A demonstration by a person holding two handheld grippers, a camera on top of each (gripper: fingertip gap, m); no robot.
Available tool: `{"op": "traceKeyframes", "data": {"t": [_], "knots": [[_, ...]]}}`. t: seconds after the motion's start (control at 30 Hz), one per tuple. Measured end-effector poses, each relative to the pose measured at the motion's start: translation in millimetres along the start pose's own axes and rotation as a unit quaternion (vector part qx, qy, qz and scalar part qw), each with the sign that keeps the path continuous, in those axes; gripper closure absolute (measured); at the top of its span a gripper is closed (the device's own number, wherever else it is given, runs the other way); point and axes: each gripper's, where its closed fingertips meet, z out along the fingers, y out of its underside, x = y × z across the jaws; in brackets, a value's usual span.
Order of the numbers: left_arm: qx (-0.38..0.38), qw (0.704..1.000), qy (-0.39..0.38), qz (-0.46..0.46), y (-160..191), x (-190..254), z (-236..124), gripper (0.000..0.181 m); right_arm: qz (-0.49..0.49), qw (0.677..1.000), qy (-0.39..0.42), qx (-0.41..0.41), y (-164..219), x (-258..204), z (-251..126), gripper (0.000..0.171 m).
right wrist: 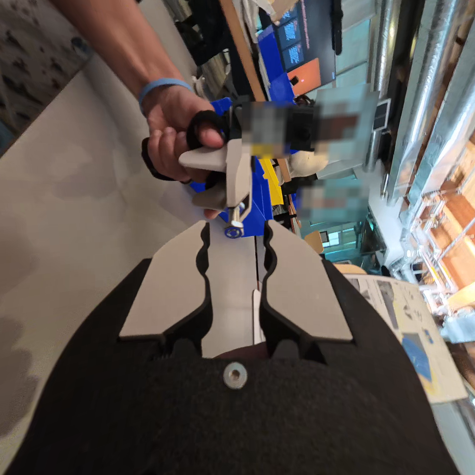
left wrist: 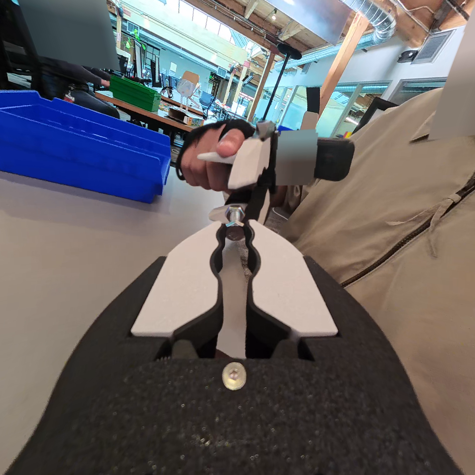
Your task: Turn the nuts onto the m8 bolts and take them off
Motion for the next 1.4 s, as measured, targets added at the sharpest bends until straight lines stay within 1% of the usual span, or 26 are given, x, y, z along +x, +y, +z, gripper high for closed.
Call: {"op": "traceKeyframes", "data": {"t": [0.07,0.13,0.17,0.23,0.3,0.4,0.5,0.57,0.6,0.67,0.73,0.8,0.83,0.87,0.9,0.93,0.97,1.0,1.07,1.13,1.17,1.2,1.23,1.27,1.33,1.4], "knots": [[0.001,1.000,0.006,-0.003,-2,2,1,0.167,-0.028,1.000,-0.008,0.006,-1,-3,3,0.138],[-0.003,1.000,0.007,-0.002,-1,2,0,0.167,-0.032,0.999,-0.012,0.007,0,-2,4,0.156],[-0.003,1.000,0.003,0.004,0,2,1,0.167,-0.018,1.000,-0.024,0.009,0,-3,5,0.156],[-0.005,1.000,-0.005,0.014,0,2,0,0.167,0.041,0.998,-0.048,0.015,-2,-4,6,0.156],[-0.015,0.999,-0.020,0.030,0,0,-1,0.167,0.127,0.989,-0.076,0.022,-1,-6,7,0.156],[-0.027,0.998,-0.044,0.047,3,-4,-1,0.167,0.287,0.949,-0.123,0.029,2,-11,9,0.156],[-0.028,0.997,-0.058,0.053,2,-9,-4,0.167,0.453,0.875,-0.163,0.045,2,-13,11,0.156],[-0.032,0.995,-0.071,0.063,2,-13,-4,0.167,0.549,0.812,-0.192,0.049,3,-14,12,0.156],[-0.030,0.994,-0.078,0.070,2,-14,-4,0.167,0.599,0.772,-0.203,0.058,2,-12,13,0.156],[-0.031,0.993,-0.085,0.081,0,-15,-5,0.167,0.692,0.678,-0.239,0.069,1,-10,12,0.156],[-0.042,0.988,-0.105,0.103,1,-19,-5,0.167,0.751,0.601,-0.264,0.071,2,-9,12,0.157],[-0.055,0.986,-0.110,0.114,3,-19,-3,0.167,0.803,0.510,-0.300,0.074,1,-11,10,0.157],[-0.056,0.985,-0.115,0.119,3,-19,-3,0.167,0.819,0.477,-0.309,0.082,1,-10,9,0.157],[-0.052,0.986,-0.109,0.114,2,-18,-2,0.167,0.821,0.467,-0.315,0.093,1,-9,9,0.157],[-0.050,0.988,-0.104,0.106,1,-18,-1,0.167,0.815,0.476,-0.313,0.101,1,-10,8,0.156],[-0.042,0.988,-0.108,0.103,0,-21,-2,0.167,0.803,0.502,-0.304,0.103,3,-11,8,0.154],[-0.034,0.989,-0.106,0.095,-2,-21,-4,0.167,0.783,0.542,-0.289,0.099,6,-14,8,0.140],[-0.023,0.991,-0.099,0.083,-5,-22,-7,0.167,0.755,0.590,-0.272,0.086,11,-19,8,0.128],[-0.002,0.994,-0.092,0.064,-10,-24,-13,0.167,0.673,0.706,-0.217,0.045,25,-28,8,0.119],[0.009,0.995,-0.085,0.047,-12,-25,-17,0.167,0.534,0.835,-0.130,0.019,35,-24,4,0.123],[0.012,0.996,-0.079,0.039,-12,-24,-18,0.167,0.451,0.888,-0.087,0.011,34,-18,1,0.121],[0.010,0.997,-0.067,0.026,-11,-23,-18,0.167,0.375,0.925,-0.053,0.015,27,-11,-4,0.123],[0.013,0.998,-0.063,0.018,-12,-24,-18,0.167,0.314,0.948,-0.037,0.031,16,-6,-8,0.128],[0.012,0.998,-0.053,0.011,-11,-23,-18,0.167,0.268,0.961,-0.034,0.051,3,-3,-12,0.134],[0.010,1.000,-0.021,-0.008,-9,-16,-15,0.167,0.181,0.981,-0.009,0.064,-11,8,-13,0.136],[0.009,1.000,0.007,-0.023,-7,-11,-10,0.167,0.096,0.994,-0.004,0.046,-11,10,-8,0.134]]}}
